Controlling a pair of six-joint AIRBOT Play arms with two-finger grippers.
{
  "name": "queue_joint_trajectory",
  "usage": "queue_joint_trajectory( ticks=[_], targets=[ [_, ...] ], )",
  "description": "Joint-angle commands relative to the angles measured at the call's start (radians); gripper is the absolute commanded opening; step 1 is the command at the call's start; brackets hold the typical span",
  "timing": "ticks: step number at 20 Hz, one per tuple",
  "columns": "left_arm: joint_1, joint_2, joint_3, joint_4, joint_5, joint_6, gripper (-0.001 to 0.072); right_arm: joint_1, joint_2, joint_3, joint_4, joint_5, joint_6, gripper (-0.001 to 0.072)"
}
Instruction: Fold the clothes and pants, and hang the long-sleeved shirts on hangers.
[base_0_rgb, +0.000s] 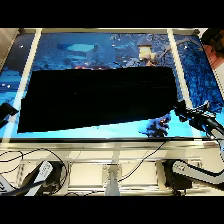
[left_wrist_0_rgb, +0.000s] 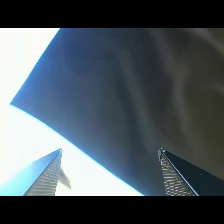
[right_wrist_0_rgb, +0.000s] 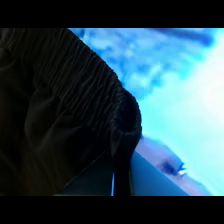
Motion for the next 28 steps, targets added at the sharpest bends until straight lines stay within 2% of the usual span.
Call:
queue_joint_trajectory(
  ticks=[1, 3, 8, 9, 10, 14, 18, 20, 25, 26, 27, 28],
  targets=[
    [0.066, 0.057, -0.081, 0.031, -0.053, -0.087, 0.0697, 0.000, -0.001, 0.001, 0.004, 0.010, -0.004, 0.0020],
    [0.094, 0.061, -0.150, 0.031, -0.061, -0.086, 0.0697, 0.000, -0.001, 0.001, 0.004, 0.023, -0.004, 0.0020],
    [0.106, 0.058, -0.290, -0.010, 0.125, -0.087, 0.0693, 0.000, -0.001, 0.001, 0.004, 0.032, -0.004, 0.0020],
    [0.106, 0.058, -0.313, -0.027, 0.161, -0.087, 0.0666, 0.000, -0.001, 0.001, 0.004, 0.030, -0.004, 0.0020],
    [0.106, 0.057, -0.340, -0.037, 0.198, -0.087, 0.0600, 0.000, -0.001, 0.001, 0.004, 0.027, -0.004, 0.0020],
    [0.109, 0.039, -0.404, -0.114, 0.333, -0.087, 0.0599, 0.000, -0.001, 0.001, 0.004, 0.008, -0.004, 0.0020],
    [0.109, -0.088, -0.404, -0.194, 0.352, -0.078, 0.0599, 0.000, -0.001, 0.001, 0.003, 0.005, -0.004, 0.0020],
    [0.109, -0.122, -0.404, -0.210, 0.393, -0.042, 0.0599, 0.000, -0.001, 0.001, 0.003, 0.006, -0.004, 0.0020],
    [0.108, -0.128, -0.404, -0.210, 0.510, -0.041, 0.0597, 0.000, 0.000, 0.001, 0.003, 0.006, -0.005, 0.0020],
    [0.108, -0.131, -0.404, -0.210, 0.522, -0.041, 0.0560, 0.000, 0.000, 0.001, 0.001, 0.010, -0.005, 0.0020],
    [0.108, -0.131, -0.404, -0.211, 0.541, -0.041, 0.0440, 0.000, 0.000, 0.003, -0.007, 0.018, -0.005, 0.0020],
    [0.108, -0.131, -0.404, -0.211, 0.555, -0.041, 0.0379, 0.000, 0.000, 0.011, -0.032, 0.033, -0.005, 0.0020]
  ],
)
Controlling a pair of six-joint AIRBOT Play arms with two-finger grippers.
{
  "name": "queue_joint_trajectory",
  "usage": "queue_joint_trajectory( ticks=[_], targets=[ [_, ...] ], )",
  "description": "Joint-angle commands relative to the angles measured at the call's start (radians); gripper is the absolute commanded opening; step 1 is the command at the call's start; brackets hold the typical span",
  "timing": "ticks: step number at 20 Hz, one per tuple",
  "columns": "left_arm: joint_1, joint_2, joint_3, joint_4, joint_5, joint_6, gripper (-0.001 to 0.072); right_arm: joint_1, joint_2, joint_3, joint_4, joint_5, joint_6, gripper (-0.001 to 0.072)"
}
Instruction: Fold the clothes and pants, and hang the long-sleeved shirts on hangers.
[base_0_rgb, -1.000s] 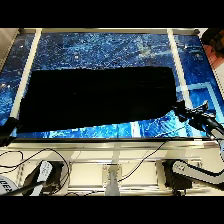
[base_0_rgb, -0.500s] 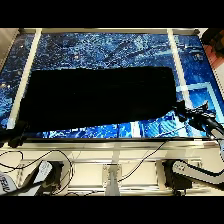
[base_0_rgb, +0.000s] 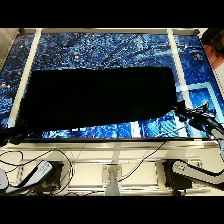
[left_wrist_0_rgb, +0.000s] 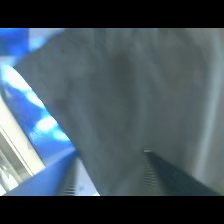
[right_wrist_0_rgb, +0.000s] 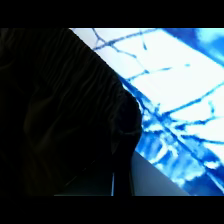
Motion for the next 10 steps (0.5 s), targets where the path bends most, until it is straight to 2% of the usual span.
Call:
queue_joint_trajectory(
  ticks=[1, 2, 3, 7, 10],
  targets=[
    [0.000, -0.006, 0.000, -0.006, 0.067, 0.004, 0.0306, 0.000, 0.000, 0.019, -0.057, 0.040, 0.000, 0.0020],
    [0.000, -0.006, 0.000, -0.007, 0.071, 0.004, 0.0183, 0.000, 0.000, 0.034, -0.086, 0.057, 0.000, 0.0020],
    [0.000, -0.005, 0.000, -0.007, 0.071, 0.004, 0.0023, 0.000, 0.001, 0.048, -0.110, 0.078, 0.000, 0.0020],
    [0.000, 0.031, 0.018, -0.019, 0.070, 0.008, 0.0014, 0.000, 0.045, 0.073, -0.131, 0.122, 0.000, 0.0019],
    [-0.005, 0.076, 0.076, -0.103, 0.071, 0.141, 0.0013, 0.005, 0.126, 0.075, -0.126, 0.130, 0.001, 0.0019]
  ],
)
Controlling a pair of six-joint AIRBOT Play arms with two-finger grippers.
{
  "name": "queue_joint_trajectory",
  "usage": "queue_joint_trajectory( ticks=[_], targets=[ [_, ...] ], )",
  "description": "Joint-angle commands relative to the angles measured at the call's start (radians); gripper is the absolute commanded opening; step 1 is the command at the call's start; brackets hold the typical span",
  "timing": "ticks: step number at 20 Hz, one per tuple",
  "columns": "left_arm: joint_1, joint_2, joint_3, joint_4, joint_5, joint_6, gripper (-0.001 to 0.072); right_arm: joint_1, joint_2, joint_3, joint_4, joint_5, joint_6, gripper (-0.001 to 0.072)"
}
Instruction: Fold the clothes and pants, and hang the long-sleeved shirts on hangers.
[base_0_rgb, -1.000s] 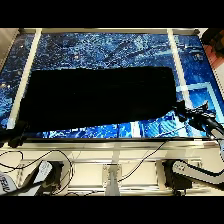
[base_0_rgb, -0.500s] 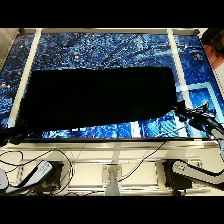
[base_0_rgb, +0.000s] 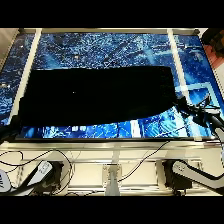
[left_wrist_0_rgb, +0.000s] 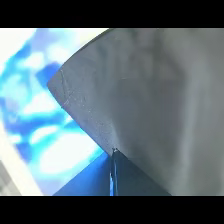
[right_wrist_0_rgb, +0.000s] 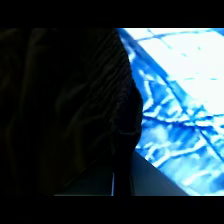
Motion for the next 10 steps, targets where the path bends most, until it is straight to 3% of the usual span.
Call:
queue_joint_trajectory(
  ticks=[1, 5, 10],
  targets=[
    [-0.012, 0.039, 0.069, -0.101, 0.010, 0.116, 0.0012, 0.016, 0.089, 0.008, -0.005, 0.010, 0.003, 0.0019],
    [-0.129, 0.037, 0.197, -0.154, 0.065, 0.129, 0.0011, 0.118, 0.174, 0.048, 0.014, -0.043, 0.069, 0.0018],
    [-0.304, -0.042, 0.316, -0.154, 0.262, 0.111, 0.0009, 0.272, 0.152, 0.214, -0.029, -0.267, 0.181, 0.0016]
  ],
)
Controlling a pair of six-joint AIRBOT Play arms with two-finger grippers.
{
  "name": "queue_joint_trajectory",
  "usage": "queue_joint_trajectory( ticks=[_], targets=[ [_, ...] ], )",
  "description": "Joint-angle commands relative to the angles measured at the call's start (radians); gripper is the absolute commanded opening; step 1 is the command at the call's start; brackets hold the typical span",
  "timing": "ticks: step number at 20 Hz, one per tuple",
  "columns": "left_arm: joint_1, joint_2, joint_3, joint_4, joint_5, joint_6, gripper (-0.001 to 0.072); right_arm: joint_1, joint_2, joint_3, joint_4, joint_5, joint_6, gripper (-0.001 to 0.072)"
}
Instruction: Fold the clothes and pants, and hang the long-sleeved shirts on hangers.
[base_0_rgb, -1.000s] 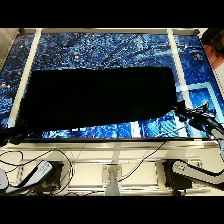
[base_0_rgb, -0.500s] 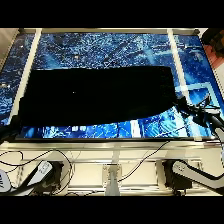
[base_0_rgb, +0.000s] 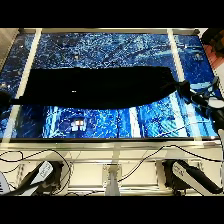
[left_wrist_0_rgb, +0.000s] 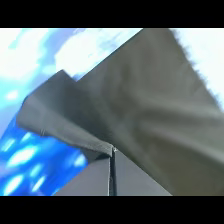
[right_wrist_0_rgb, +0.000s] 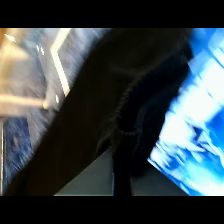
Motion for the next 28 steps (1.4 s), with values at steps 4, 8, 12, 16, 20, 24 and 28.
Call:
queue_joint_trajectory(
  ticks=[4, 8, 12, 16, 20, 24, 28],
  targets=[
    [-0.149, -0.222, 0.194, -0.011, 0.126, -0.087, 0.0010, 0.105, -0.121, 0.225, -0.029, -0.176, 0.128, 0.0016],
    [-0.179, -0.365, 0.348, -0.011, 0.154, -0.154, 0.0009, 0.106, -0.288, 0.375, -0.029, -0.193, 0.164, 0.0016],
    [-0.221, -0.488, 0.476, -0.011, 0.175, -0.164, 0.0009, 0.141, -0.430, 0.480, -0.026, -0.269, 0.195, 0.0016],
    [-0.282, -0.579, 0.504, -0.011, 0.279, -0.211, 0.0010, 0.196, -0.546, 0.542, -0.023, -0.371, 0.246, 0.0016],
    [-0.309, -0.634, 0.505, -0.011, 0.406, -0.297, 0.0010, 0.212, -0.636, 0.631, -0.019, -0.414, 0.279, 0.0016],
    [-0.328, -0.663, 0.526, -0.011, 0.517, -0.301, 0.0010, 0.221, -0.689, 0.711, -0.019, -0.458, 0.279, 0.0016],
    [-0.350, -0.714, 0.587, -0.011, 0.518, -0.310, 0.0011, 0.245, -0.731, 0.748, -0.015, -0.501, 0.279, 0.0016]
  ],
)
